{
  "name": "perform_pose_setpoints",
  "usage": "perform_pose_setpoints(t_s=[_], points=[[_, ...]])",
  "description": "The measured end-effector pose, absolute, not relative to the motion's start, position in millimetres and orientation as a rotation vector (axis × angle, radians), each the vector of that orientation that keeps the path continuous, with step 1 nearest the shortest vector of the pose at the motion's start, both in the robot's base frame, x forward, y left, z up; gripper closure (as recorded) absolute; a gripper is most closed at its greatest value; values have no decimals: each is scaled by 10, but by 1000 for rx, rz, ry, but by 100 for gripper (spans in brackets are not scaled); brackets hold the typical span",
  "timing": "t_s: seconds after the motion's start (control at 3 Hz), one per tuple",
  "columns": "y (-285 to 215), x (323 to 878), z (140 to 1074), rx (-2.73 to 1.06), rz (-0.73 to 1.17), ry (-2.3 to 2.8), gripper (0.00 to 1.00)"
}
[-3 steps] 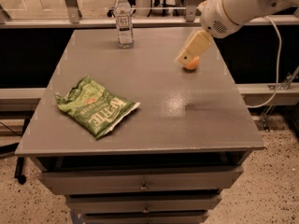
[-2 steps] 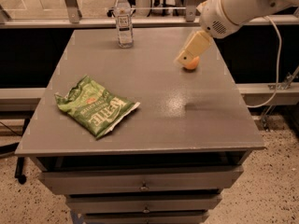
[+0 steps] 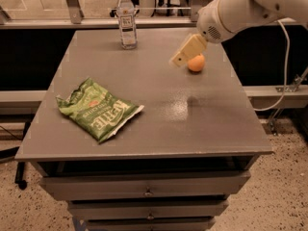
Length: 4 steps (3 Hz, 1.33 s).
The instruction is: Move blue plastic bottle near orange
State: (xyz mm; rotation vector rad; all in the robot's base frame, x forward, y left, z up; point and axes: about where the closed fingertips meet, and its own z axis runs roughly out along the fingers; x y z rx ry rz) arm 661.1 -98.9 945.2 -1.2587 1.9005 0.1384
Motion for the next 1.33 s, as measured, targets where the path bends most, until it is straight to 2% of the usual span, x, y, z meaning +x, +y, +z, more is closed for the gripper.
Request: perform_pose_setpoints(t_s=[0.67,1.33], points=[[-253,7823,9403,-1069,243,1754,0],[355,8572,9511,-900,420,1637,0]])
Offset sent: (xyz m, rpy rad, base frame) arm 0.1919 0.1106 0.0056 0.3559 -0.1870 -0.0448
